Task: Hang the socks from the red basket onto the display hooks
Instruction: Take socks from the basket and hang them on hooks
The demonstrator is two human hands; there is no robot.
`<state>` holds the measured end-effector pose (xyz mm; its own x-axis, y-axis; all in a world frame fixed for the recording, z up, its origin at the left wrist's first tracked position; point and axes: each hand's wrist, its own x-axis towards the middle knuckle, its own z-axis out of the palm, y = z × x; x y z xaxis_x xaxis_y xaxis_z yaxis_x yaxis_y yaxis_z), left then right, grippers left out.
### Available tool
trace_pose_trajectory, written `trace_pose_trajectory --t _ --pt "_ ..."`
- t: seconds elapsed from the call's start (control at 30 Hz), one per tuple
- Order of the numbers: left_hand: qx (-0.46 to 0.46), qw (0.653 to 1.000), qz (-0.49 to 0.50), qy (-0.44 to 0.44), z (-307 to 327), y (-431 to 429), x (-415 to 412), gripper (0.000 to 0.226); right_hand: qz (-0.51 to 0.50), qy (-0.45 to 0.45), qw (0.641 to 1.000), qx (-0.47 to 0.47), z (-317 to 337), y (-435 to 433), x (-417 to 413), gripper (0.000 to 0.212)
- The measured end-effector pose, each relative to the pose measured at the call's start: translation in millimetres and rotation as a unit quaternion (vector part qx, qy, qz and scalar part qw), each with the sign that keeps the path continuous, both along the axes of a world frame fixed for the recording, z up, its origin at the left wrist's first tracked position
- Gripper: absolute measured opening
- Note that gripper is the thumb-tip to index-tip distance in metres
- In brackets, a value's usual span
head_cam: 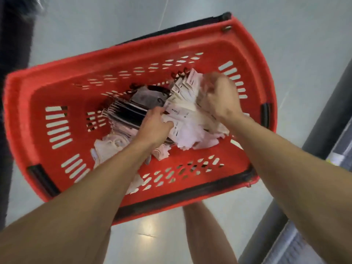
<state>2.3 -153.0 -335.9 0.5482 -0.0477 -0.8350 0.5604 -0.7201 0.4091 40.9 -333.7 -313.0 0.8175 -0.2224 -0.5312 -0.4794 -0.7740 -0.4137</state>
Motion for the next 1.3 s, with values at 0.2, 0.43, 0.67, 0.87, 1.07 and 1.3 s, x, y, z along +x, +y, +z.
trace_pose_trajectory --t 0.2,0.43,0.67,0.87,1.07,1.3 --pt "-0.087 0.979 0.183 0.027 -23 -15 8 0.05 0.019 0.129 0.989 0.064 -39 5 16 0.057" --pt "-0.11 0.961 0.243 0.076 -22 -1 -4 0.027 0.111 0.193 0.975 0.004 -49 20 13 0.128" --pt "-0.145 0.947 0.273 0.082 -19 7 -13 0.033 0.143 0.228 0.963 -0.031 -58 33 10 0.144" --pt "-0.159 0.955 0.235 0.091 -24 7 -6 0.031 0.102 0.058 0.99 -0.083 -51 32 1 0.086" --pt "-0.182 0.969 0.133 0.103 -22 17 2 0.032 0.096 0.048 0.988 -0.113 -54 29 -4 0.076" --pt "-0.173 0.977 0.059 0.105 -13 23 1 0.035 -0.016 0.005 1.0 -0.021 -19 16 -9 0.039"
